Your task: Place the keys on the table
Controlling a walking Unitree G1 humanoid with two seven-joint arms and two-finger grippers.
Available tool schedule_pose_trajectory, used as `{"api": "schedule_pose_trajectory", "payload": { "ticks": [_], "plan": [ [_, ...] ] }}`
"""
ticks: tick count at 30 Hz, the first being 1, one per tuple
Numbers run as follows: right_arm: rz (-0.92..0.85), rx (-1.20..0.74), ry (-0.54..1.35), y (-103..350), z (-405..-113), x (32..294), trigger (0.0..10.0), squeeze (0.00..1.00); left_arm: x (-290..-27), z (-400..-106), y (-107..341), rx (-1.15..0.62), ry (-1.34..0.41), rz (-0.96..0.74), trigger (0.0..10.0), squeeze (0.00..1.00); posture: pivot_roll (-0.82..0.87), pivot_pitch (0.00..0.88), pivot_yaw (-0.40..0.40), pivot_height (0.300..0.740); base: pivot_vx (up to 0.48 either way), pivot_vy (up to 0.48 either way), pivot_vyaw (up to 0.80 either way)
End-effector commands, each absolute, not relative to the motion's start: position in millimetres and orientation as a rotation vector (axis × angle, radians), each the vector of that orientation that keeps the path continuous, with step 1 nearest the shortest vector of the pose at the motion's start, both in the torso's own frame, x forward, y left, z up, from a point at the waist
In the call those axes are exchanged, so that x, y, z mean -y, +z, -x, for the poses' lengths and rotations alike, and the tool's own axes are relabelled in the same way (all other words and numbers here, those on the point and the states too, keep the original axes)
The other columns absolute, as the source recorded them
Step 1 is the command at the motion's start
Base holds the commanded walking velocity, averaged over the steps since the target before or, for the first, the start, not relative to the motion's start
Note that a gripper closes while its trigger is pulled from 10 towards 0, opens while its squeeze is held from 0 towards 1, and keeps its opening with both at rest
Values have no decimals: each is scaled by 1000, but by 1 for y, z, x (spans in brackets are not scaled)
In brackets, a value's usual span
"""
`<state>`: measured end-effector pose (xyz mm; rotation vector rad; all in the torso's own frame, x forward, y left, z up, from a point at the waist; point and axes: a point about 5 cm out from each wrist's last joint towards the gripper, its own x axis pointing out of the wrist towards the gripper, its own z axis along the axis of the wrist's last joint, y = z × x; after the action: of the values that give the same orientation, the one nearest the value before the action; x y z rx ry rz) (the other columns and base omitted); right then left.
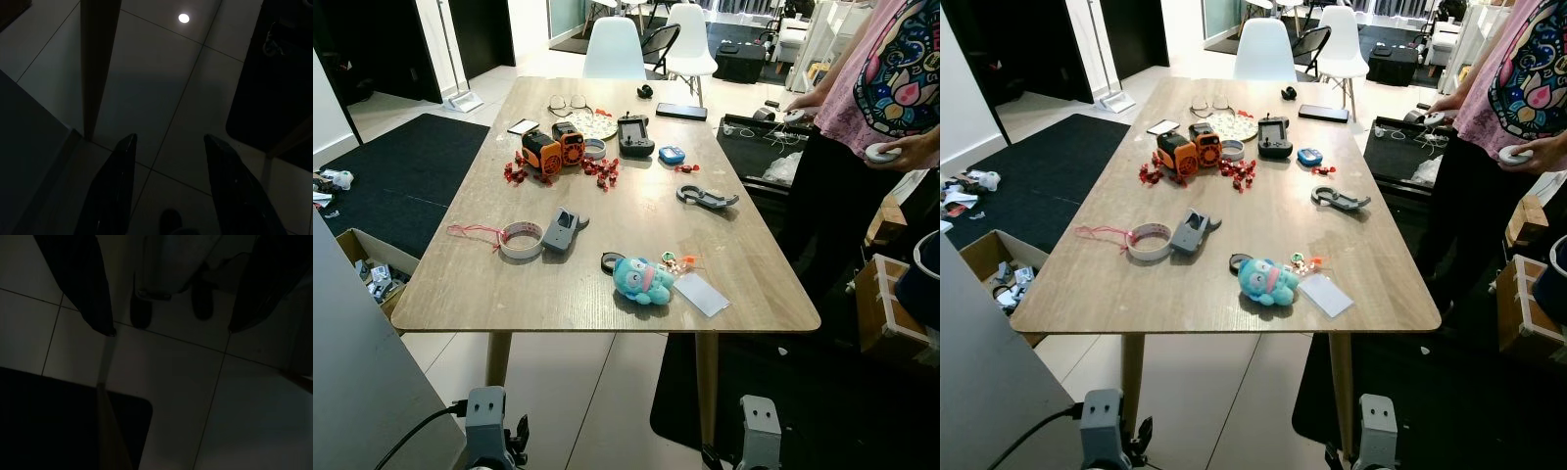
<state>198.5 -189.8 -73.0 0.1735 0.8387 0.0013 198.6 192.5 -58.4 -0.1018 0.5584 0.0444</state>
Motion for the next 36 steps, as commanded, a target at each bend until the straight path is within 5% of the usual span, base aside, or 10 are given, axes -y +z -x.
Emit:
{"api": "schedule_pose_trajectory", "payload": {
  "ticks": [1, 27, 36],
  "plan": [
    [-168, -848, 10, -75, -195, 188, 10000, 0, -191, -196, -60, -566, 48, 121, 10000, 0, 45, 51, -19, 740, -240, 0, 0],
    [-162, -854, 23, -76, -194, 184, 10000, 0, -194, -194, -60, -561, 46, 116, 10000, 0, 51, 58, -19, 740, -292, 0, 0],
    [-161, -854, 25, -76, -194, 184, 10000, 0, -195, -195, -58, -546, 44, 102, 10000, 0, 54, 58, -18, 740, 0, 0, 0]
  ]
}}
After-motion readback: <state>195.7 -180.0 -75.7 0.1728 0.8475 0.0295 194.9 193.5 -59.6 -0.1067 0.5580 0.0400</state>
